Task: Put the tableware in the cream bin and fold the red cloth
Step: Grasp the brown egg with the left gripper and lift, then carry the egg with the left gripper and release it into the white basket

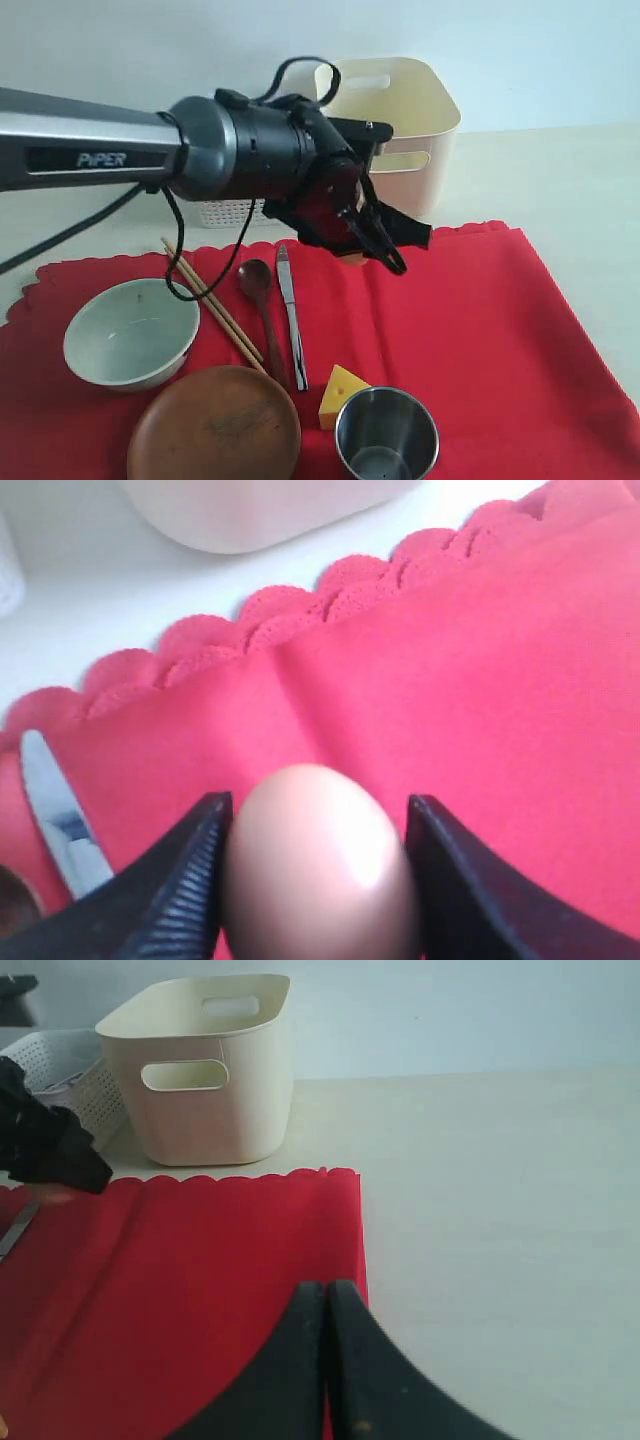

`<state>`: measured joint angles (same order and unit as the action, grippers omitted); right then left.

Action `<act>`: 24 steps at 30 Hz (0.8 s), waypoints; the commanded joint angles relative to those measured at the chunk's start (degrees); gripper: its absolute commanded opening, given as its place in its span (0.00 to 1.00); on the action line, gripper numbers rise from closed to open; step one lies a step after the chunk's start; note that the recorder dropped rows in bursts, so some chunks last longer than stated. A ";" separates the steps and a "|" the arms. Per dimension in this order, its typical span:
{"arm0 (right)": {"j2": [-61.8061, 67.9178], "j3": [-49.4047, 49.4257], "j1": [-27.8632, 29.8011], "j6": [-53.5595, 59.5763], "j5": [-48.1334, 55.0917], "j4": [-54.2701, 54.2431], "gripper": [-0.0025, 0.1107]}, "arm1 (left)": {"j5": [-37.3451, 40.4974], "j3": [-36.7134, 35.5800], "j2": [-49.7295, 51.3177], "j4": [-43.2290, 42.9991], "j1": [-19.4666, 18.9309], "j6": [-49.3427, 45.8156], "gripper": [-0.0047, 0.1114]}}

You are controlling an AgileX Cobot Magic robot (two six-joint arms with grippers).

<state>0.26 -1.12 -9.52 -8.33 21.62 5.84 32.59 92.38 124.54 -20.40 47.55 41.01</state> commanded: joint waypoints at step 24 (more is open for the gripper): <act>-0.26 0.16 0.24 0.11 -0.89 0.07 0.02 | -15.73 -24.71 -28.29 8.12 -26.54 -28.68 0.04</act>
<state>0.26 -1.12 -9.52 -8.33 21.62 5.74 22.25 67.73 96.48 -15.85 23.24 18.09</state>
